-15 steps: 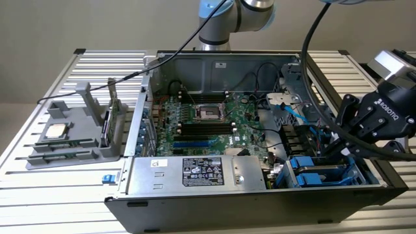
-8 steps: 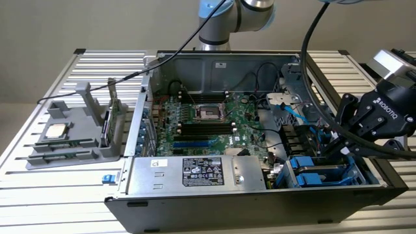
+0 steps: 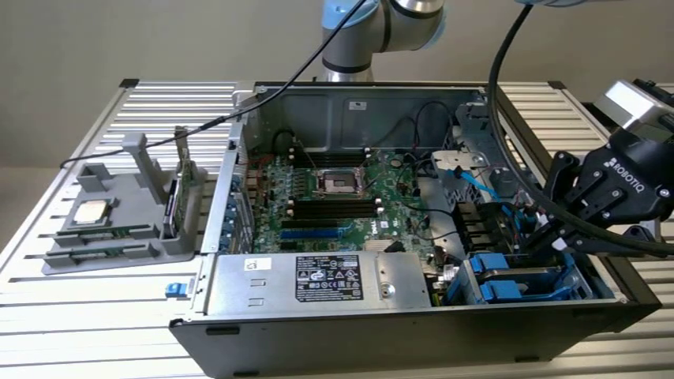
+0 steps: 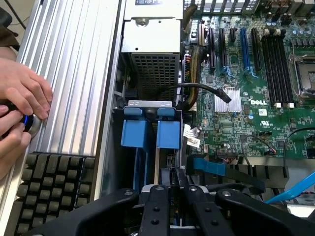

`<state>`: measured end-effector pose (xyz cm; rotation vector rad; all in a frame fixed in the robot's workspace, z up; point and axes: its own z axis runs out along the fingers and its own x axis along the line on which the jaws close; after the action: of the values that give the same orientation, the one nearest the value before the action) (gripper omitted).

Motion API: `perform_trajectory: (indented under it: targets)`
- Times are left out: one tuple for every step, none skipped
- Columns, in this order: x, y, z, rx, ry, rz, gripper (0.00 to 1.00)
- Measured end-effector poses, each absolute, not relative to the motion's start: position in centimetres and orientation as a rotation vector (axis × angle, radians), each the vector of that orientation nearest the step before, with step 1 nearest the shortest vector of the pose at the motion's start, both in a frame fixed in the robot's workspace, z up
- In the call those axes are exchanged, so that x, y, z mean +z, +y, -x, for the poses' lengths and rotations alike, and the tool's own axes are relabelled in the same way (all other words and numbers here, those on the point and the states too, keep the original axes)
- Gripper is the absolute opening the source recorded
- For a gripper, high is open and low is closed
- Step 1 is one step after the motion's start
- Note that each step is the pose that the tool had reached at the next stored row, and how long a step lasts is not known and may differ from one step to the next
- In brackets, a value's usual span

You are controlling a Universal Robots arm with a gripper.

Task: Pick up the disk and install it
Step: 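Insert the disk into the insertion slot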

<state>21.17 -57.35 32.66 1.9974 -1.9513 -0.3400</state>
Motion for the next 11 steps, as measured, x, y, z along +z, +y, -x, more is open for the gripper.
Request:
perform_trajectory:
  targets:
    - [32.67,-57.33,-21.16,-0.340,-1.950,-1.998,0.17]
    - [32.67,-57.32,-21.17,-0.339,-1.949,-1.999,0.17]
    - [32.67,-57.32,-21.17,-0.339,-1.948,-2.000,0.17]
    - [32.67,-57.31,-21.17,-0.339,-1.947,-2.001,0.17]
    - [32.67,-57.31,-21.16,-0.339,-1.946,-2.002,0.17]
    - [32.67,-57.30,-21.17,-0.338,-1.945,-2.003,0.17]
    - [32.66,-57.29,-21.17,-0.338,-1.944,-2.004,0.17]
    - [32.67,-57.29,-21.17,-0.338,-1.943,-2.004,0.17]
    - [32.66,-57.29,-21.17,-0.338,-1.942,-2.005,0.17]
    - [32.66,-57.29,-21.17,-0.338,-1.942,-2.006,0.17]
    - [32.65,-57.29,-21.16,-0.338,-1.941,-2.006,0.17]
